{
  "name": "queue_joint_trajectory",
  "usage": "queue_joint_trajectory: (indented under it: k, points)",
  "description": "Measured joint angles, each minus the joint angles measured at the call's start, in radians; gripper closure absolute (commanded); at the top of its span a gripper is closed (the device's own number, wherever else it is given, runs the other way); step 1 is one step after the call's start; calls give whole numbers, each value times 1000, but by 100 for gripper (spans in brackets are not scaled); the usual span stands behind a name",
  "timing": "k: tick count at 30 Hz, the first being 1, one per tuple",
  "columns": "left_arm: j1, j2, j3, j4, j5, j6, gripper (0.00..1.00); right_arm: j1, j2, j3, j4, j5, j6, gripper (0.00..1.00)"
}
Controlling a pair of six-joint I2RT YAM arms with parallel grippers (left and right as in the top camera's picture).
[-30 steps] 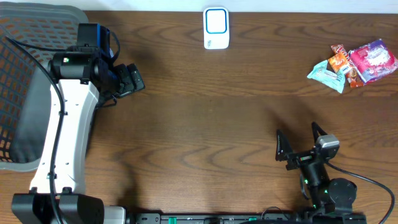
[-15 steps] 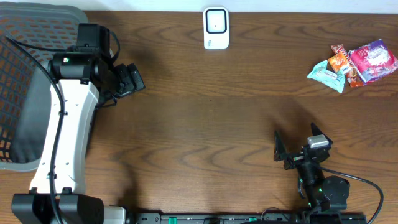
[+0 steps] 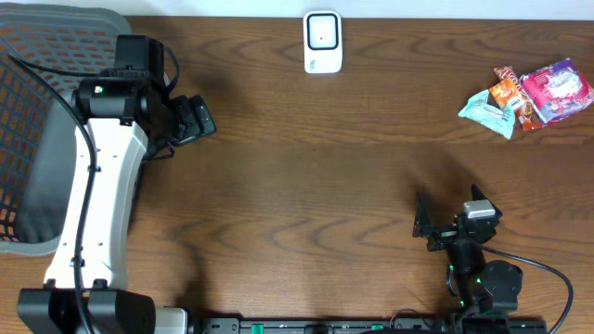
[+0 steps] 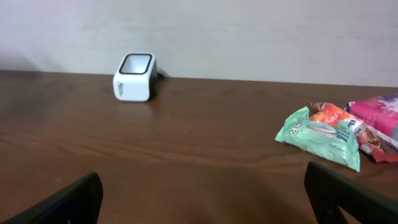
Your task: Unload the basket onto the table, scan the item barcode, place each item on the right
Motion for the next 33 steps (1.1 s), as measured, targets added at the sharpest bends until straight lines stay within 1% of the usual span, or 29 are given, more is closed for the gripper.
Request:
queue_joint_trajectory:
  k: [8,17,33]
  points:
    - [0,0,0,0,0,0,2,0,-15,0,-3,27,1,1]
    - [0,0,0,0,0,0,2,0,-15,0,-10,98,59,1]
    - [0,0,0,0,0,0,2,0,-15,0,-10,100,64,1]
